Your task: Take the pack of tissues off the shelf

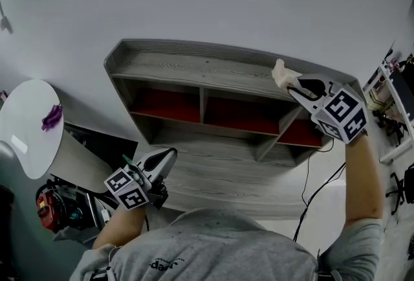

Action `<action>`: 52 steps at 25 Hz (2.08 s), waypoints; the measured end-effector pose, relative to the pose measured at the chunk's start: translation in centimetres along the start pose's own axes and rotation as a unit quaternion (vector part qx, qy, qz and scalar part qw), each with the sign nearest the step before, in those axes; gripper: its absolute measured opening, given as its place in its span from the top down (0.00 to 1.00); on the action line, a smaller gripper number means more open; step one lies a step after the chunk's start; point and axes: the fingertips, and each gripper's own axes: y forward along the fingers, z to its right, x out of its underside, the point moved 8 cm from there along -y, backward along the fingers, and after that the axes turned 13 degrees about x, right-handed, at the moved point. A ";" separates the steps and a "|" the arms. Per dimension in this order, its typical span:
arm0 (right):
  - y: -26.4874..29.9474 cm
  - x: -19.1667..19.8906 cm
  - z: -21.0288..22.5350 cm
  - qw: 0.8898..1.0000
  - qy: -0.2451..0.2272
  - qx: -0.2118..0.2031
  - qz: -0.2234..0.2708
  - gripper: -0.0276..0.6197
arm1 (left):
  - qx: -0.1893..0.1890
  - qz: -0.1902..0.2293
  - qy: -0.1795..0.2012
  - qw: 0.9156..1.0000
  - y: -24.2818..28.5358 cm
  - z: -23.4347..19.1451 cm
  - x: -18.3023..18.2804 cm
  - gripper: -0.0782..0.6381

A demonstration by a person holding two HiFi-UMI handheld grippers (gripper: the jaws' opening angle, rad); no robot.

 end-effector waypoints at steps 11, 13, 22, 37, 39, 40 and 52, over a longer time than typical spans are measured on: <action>-4.5 2.9 -2.7 0.999 -0.010 -0.013 0.028 0.78 | -0.023 -0.020 0.002 1.000 5.2 4.9 4.2 0.87; -5.1 3.5 -3.3 0.999 -0.014 -0.021 0.034 0.78 | -0.031 -0.022 0.006 0.999 5.7 5.8 4.8 0.87; -5.7 4.3 -7.1 0.999 -0.008 -0.037 0.035 0.78 | -0.045 -0.034 0.013 0.998 4.9 6.9 6.0 0.87; -2.2 3.0 -19.7 0.999 0.050 -0.001 -0.021 0.78 | -0.019 -0.095 0.023 0.995 -5.3 1.1 4.8 0.87; -1.9 3.7 -21.3 0.998 0.056 0.003 -0.032 0.78 | -0.015 -0.107 0.022 0.994 -6.4 0.7 5.2 0.87; -1.8 4.1 -21.9 0.998 0.060 0.006 -0.037 0.78 | -0.015 -0.111 0.020 0.993 -6.8 0.5 5.5 0.87; 1.1 12.7 -27.6 0.994 0.083 -0.030 -0.059 0.78 | -0.073 -0.131 -0.013 0.989 -6.9 0.7 12.6 0.87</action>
